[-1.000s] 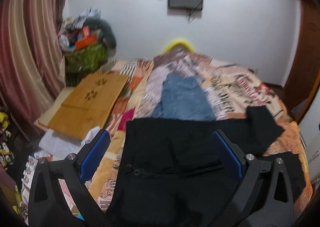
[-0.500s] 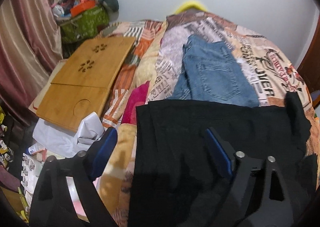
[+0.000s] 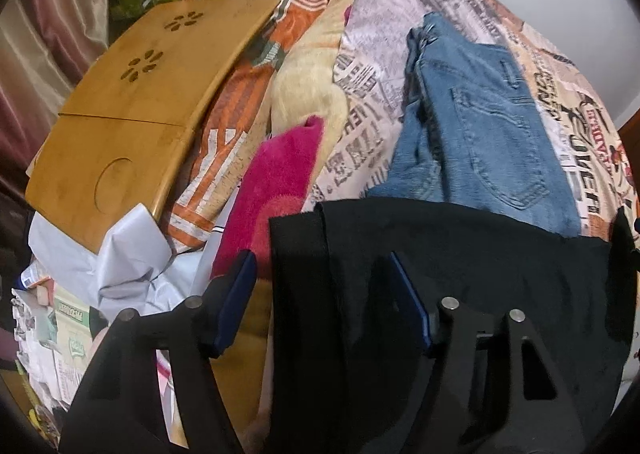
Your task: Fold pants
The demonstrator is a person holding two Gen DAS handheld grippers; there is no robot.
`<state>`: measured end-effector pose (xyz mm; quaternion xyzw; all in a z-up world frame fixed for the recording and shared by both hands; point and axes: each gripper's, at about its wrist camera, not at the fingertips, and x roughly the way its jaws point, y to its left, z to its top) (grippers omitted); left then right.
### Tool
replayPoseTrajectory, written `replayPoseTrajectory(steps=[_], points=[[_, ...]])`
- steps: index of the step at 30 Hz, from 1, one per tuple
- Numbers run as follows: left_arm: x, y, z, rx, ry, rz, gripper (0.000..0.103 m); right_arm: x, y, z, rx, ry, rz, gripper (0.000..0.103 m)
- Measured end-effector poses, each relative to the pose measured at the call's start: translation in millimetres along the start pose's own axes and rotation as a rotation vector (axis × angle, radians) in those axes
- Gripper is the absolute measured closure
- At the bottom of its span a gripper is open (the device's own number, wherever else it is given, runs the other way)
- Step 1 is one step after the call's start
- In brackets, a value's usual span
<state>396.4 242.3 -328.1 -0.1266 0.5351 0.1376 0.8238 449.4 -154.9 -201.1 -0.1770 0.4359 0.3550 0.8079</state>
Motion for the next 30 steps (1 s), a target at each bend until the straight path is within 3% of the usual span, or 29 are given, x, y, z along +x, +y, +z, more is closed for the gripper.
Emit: replayPoseTrajectory(steps=[8, 11, 13, 15, 21, 29, 30], points=[[14, -5, 11, 0.004, 0.013, -0.056, 0.036, 57, -2, -4, -0.049, 0.190, 0.059, 0.032], [16, -6, 12, 0.007, 0.017, -0.064, 0.040, 62, 2, -11, -0.065, 0.184, 0.045, 0.032], [18, -5, 13, 0.013, 0.024, -0.059, 0.050, 61, 1, -12, -0.059, 0.180, 0.057, 0.038], [17, -4, 15, 0.009, 0.026, -0.066, 0.063, 59, 2, -12, -0.065, 0.178, 0.058, 0.054], [11, -5, 14, 0.016, 0.019, -0.067, 0.076, 57, 13, -16, -0.110, 0.164, 0.054, 0.089], [-10, -6, 6, 0.023, -0.030, -0.048, 0.083, 51, 29, -22, -0.171, 0.100, -0.049, 0.096], [-16, -7, 6, 0.033, -0.048, -0.023, 0.094, 49, 29, -23, -0.173, 0.093, -0.057, 0.097]])
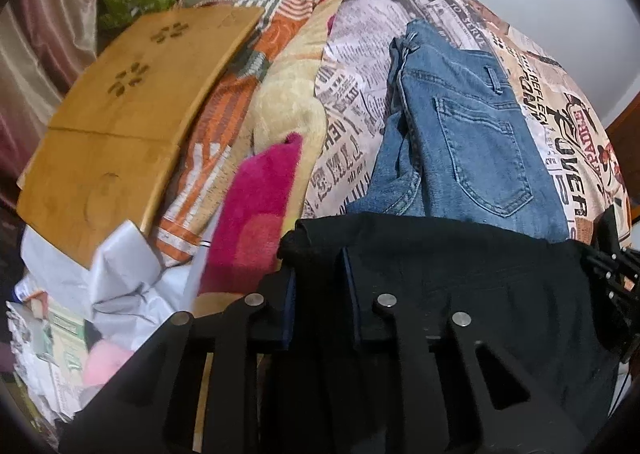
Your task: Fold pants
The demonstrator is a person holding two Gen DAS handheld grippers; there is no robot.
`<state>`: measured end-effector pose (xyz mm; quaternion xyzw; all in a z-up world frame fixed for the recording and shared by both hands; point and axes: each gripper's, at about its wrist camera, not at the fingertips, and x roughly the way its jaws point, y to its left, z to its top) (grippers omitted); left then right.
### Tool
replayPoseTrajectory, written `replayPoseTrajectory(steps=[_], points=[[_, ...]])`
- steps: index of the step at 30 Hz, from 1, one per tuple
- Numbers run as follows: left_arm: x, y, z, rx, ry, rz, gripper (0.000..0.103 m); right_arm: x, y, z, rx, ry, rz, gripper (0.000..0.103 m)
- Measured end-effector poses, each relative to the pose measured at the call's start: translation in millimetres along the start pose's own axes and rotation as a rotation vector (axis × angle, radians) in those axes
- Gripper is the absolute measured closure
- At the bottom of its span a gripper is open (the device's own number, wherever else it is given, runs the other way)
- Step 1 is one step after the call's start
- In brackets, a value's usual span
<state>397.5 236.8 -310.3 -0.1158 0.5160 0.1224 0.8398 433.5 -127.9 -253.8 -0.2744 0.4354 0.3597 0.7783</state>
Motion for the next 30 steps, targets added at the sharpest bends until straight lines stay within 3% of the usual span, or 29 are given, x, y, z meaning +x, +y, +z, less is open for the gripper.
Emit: replayPoseTrajectory(steps=[5, 10, 11, 12, 14, 19, 20, 23, 30], points=[[-26, 6, 7, 0.027, -0.065, 0.050, 0.099, -14, -9, 5, 0.029, -0.052, -0.010, 0.098], [-26, 15, 15, -0.002, -0.014, -0.014, 0.097, -24, -9, 13, 0.040, -0.084, -0.014, 0.098], [-23, 15, 14, -0.012, 0.001, -0.019, 0.090, -24, -8, 12, 0.040, -0.082, -0.013, 0.098], [-17, 16, 14, -0.027, 0.022, -0.026, 0.076, -24, -7, 11, 0.041, -0.080, -0.013, 0.098], [-5, 18, 10, -0.059, 0.045, -0.032, 0.062, -20, -7, 7, 0.040, -0.065, -0.013, 0.098], [20, 17, 8, -0.100, 0.083, -0.050, 0.062, -13, -9, -2, 0.049, -0.045, 0.000, 0.098], [24, 17, 8, -0.104, 0.088, -0.051, 0.063, -11, -9, -3, 0.052, -0.042, 0.003, 0.098], [31, 15, 10, -0.100, 0.097, -0.078, 0.083, -6, -9, -5, 0.055, -0.038, 0.006, 0.098], [16, 2, 11, -0.017, 0.047, 0.020, 0.096, -8, -11, -3, 0.066, -0.062, -0.002, 0.098]])
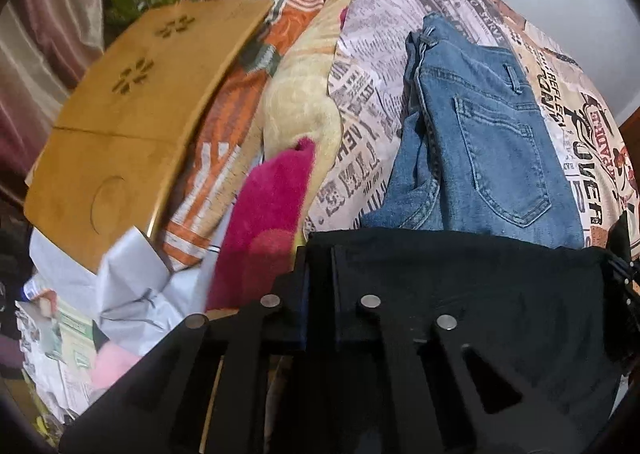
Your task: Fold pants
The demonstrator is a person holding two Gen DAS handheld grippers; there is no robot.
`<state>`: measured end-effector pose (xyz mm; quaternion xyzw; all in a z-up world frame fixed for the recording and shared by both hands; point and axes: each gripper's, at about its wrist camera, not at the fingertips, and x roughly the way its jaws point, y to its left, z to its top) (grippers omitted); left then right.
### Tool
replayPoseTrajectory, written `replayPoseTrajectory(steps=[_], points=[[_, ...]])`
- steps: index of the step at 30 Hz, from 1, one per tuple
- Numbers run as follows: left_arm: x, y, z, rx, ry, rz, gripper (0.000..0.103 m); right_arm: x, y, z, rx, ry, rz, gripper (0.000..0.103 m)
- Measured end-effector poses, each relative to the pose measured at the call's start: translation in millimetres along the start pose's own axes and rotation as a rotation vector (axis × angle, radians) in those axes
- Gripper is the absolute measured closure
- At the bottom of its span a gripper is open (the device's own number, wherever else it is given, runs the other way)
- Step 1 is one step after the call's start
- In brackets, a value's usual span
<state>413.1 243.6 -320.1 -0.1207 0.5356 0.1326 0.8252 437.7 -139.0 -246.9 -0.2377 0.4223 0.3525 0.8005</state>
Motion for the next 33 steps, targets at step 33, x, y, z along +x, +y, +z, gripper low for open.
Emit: replayPoseTrajectory(steps=[33], points=[[-183, -6, -114, 0.157, -0.302, -0.027, 0.101, -153, 68, -59, 0.016, -0.124, -0.031, 0.098]])
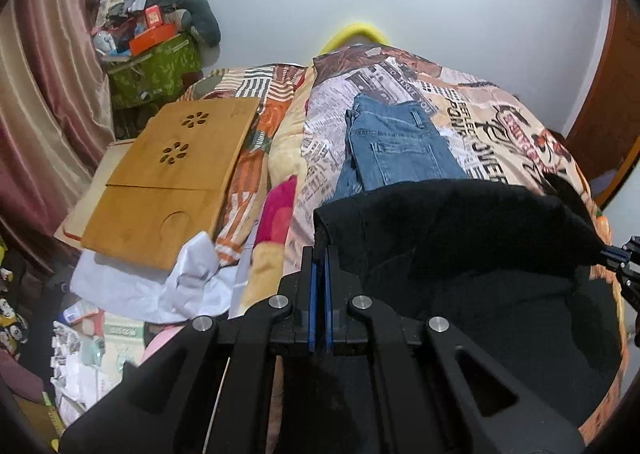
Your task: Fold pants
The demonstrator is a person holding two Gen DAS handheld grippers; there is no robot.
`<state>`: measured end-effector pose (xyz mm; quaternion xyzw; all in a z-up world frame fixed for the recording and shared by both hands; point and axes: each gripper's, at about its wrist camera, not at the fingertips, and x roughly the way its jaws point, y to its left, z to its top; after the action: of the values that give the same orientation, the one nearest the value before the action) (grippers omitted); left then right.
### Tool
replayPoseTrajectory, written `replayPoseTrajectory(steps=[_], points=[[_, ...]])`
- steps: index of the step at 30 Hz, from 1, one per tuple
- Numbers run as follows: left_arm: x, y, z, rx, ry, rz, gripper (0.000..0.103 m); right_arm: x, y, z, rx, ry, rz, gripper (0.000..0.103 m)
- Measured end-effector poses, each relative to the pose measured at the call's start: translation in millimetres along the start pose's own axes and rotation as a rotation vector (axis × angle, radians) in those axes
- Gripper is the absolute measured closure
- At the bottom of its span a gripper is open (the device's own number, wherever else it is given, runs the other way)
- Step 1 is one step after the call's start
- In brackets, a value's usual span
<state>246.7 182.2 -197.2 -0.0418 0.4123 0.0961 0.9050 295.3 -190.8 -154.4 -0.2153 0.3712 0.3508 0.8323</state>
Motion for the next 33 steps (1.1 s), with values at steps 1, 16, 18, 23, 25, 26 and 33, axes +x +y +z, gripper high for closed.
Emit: replayPoseTrajectory(steps=[1, 16, 18, 23, 25, 26, 33], points=[[-5, 0, -5, 0.002, -0.002, 0.003, 0.101, -4, 4, -5, 0.003, 0.002, 0.001, 0.098], [-48, 16, -87, -0.053, 0.030, 0.005, 0.101, -49, 52, -56, 0.057, -0.007, 0.049, 0.100], [-48, 15, -99, -0.050, 0.047, 0.014, 0.101, -49, 54, -61, 0.064, 0.003, 0.049, 0.100], [-36, 19, -127, -0.073, 0.130, -0.003, 0.101, -50, 52, -65, 0.105, 0.009, 0.048, 0.100], [-29, 19, -137, -0.073, 0.168, -0.003, 0.101, -49, 48, -65, 0.126, 0.016, 0.051, 0.100], [-27, 19, -141, -0.071, 0.183, 0.001, 0.101, -48, 44, -64, 0.139, 0.021, 0.048, 0.100], [-40, 26, -136, -0.051, 0.182, 0.044, 0.094, -48, 18, -58, 0.208, 0.034, -0.005, 0.098]])
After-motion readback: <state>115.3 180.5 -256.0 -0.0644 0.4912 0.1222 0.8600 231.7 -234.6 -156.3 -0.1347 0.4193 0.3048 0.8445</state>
